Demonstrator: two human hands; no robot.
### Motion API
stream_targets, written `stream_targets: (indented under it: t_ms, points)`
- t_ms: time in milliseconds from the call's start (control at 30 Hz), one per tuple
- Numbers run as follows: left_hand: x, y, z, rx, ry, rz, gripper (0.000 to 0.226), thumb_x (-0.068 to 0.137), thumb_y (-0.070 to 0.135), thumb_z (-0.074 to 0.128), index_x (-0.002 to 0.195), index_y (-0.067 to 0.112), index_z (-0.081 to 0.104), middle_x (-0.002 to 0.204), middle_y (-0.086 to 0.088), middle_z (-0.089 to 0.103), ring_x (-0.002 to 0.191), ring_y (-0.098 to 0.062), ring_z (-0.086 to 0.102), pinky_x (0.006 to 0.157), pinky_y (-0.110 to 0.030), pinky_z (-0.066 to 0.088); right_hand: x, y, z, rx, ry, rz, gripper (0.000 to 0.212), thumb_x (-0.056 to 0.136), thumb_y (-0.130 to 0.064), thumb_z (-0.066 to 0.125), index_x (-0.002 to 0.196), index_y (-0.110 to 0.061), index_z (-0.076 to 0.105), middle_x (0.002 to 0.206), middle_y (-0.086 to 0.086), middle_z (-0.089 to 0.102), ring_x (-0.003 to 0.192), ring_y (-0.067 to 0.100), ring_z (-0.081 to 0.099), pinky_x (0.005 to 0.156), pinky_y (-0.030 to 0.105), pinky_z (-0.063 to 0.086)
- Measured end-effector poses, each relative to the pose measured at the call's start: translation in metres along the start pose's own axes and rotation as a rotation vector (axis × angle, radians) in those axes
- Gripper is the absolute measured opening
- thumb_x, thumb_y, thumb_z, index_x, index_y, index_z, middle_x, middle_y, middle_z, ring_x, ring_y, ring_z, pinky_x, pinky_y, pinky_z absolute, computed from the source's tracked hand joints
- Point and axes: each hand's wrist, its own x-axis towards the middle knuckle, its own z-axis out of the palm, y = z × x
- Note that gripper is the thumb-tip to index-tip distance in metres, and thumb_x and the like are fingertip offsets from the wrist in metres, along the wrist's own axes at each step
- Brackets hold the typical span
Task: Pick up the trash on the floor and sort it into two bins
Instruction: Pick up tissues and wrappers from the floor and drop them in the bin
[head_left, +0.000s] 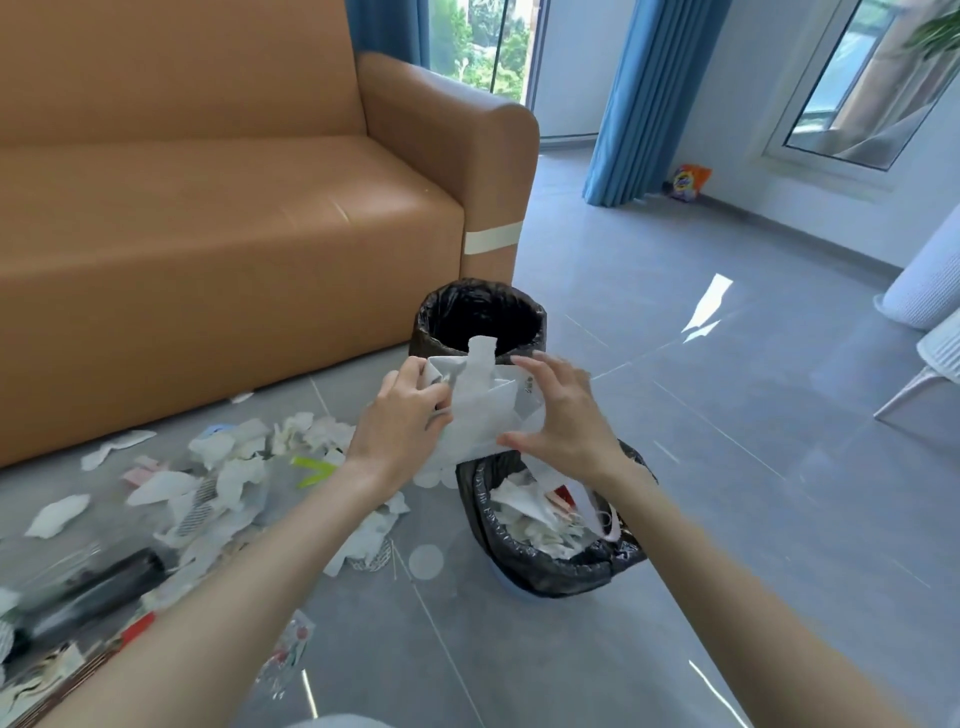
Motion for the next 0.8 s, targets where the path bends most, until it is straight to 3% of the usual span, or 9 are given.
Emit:
stream_targets:
  t_ms: [100,167,233,300,400,567,667,733,800]
  points:
    - [-0.001,0.000,0.001,-0.017,0.010,0.110,0.013,0.087,0.027,0.063,0.083,0.016,0.058,0.107,-0.002,0.044,0.095,-0.022,0.045,0.062,-0.041,0.053,0.018,0.004,0.004,-0.208,-0.127,0.049,0.101,0.068,-0.050,0.077,0.147,-0.037,0.016,0.154,0.003,0.021,0.146,0.026,0.003,0.117,0.053,-0.005]
    - [-0.003,0.002,0.001,-0.017,0.032,0.168,0.010,0.087,0.026,0.064,0.082,0.018,0.061,0.111,-0.001,0.046,0.093,-0.020,0.045,0.059,-0.040,0.053,0.028,0.006,0.003,-0.237,-0.160,0.111,0.086,0.067,-0.053,0.074,0.138,-0.030,0.030,0.137,0.004,0.043,0.140,0.028,0.021,0.113,0.060,-0.007]
    - [-0.004,0.005,0.000,-0.008,0.073,0.236,0.002,0.085,0.020,0.068,0.083,0.020,0.068,0.113,-0.004,0.051,0.091,-0.024,0.049,0.054,-0.039,0.054,0.034,0.004,0.001,-0.264,-0.185,0.161,0.057,0.068,-0.056,0.071,0.106,-0.022,0.045,0.103,-0.001,0.054,0.118,0.026,0.046,0.113,0.058,0.016]
    - [-0.006,0.007,0.000,0.027,0.102,0.302,0.015,0.080,0.012,0.072,0.090,0.023,0.071,0.112,-0.008,0.055,0.088,-0.029,0.054,0.046,-0.038,0.054,0.035,0.002,-0.002,-0.224,-0.187,0.227,0.046,0.067,-0.057,0.071,0.089,-0.022,0.052,0.090,-0.004,0.057,0.097,0.022,0.058,0.091,0.039,0.044]
    - [-0.003,0.006,-0.002,0.071,0.186,0.376,0.050,0.075,-0.003,0.071,0.110,0.030,0.061,0.116,-0.006,0.048,0.090,-0.031,0.055,0.046,-0.037,0.053,0.034,0.003,-0.003,0.003,-0.117,0.265,0.029,0.070,-0.046,0.071,0.087,-0.024,0.062,0.084,-0.002,0.066,0.082,0.019,0.062,0.068,0.032,0.047]
    - [-0.003,0.004,-0.012,0.137,0.211,0.550,0.043,0.087,0.001,0.036,0.116,0.027,0.055,0.121,-0.010,0.053,0.099,-0.030,0.055,0.057,-0.033,0.057,0.024,0.005,-0.001,0.606,-0.136,0.325,0.022,0.076,-0.015,0.077,0.097,-0.020,0.070,0.086,0.004,0.072,0.075,0.017,0.065,0.064,0.033,0.053]
    - [-0.006,0.002,-0.010,0.124,0.191,0.577,0.036,0.082,-0.004,0.054,0.106,0.023,0.048,0.121,-0.006,0.046,0.098,-0.025,0.048,0.051,-0.032,0.055,0.022,0.002,-0.001,0.888,-0.203,0.471,0.016,0.080,-0.004,0.072,0.088,-0.017,0.069,0.079,-0.002,0.072,0.067,0.009,0.066,0.061,0.026,0.055]
    - [-0.007,0.002,-0.010,0.119,0.161,0.598,0.042,0.072,-0.009,0.064,0.101,0.018,0.053,0.119,-0.006,0.046,0.096,-0.023,0.047,0.048,-0.029,0.054,0.025,0.009,0.003,1.038,-0.234,0.599,0.011,0.088,0.000,0.061,0.096,-0.006,0.065,0.090,0.010,0.068,0.070,0.015,0.065,0.064,0.030,0.054]
    - [-0.007,0.002,-0.009,0.143,0.150,0.618,0.041,0.065,-0.012,0.067,0.095,0.014,0.057,0.117,-0.005,0.045,0.093,-0.023,0.050,0.048,-0.024,0.053,0.024,0.008,-0.001,1.182,-0.299,0.687,0.008,0.092,-0.002,0.051,0.095,0.000,0.058,0.088,0.014,0.060,0.066,0.014,0.064,0.064,0.027,0.054]
